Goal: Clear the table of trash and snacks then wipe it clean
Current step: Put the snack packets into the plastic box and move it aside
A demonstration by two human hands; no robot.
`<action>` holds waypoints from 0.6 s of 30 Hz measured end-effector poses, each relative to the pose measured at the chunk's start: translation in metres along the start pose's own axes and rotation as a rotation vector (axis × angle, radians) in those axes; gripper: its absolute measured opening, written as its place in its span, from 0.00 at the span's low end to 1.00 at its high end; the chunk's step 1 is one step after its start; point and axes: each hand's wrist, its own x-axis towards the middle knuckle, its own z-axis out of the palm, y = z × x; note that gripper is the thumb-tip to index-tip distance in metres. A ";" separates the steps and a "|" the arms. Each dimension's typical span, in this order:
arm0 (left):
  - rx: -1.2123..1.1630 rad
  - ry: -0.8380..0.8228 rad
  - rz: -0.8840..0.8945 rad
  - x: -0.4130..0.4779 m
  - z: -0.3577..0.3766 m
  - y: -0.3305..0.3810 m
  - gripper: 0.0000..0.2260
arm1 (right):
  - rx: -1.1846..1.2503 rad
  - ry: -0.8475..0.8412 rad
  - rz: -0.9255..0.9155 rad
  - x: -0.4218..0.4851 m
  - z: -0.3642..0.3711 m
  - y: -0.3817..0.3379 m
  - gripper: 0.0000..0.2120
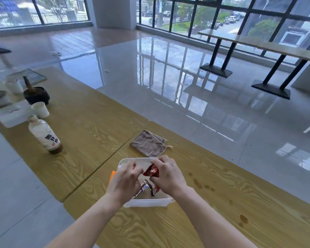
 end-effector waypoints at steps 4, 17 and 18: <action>0.091 -0.050 0.013 0.002 0.001 -0.005 0.12 | -0.042 -0.047 -0.009 0.007 0.009 0.002 0.27; 0.107 -0.051 0.036 0.007 0.023 -0.010 0.05 | -0.083 -0.118 -0.016 0.015 0.021 0.014 0.24; 0.096 -0.036 0.037 0.007 0.024 -0.012 0.04 | -0.064 -0.096 -0.019 0.015 0.020 0.016 0.24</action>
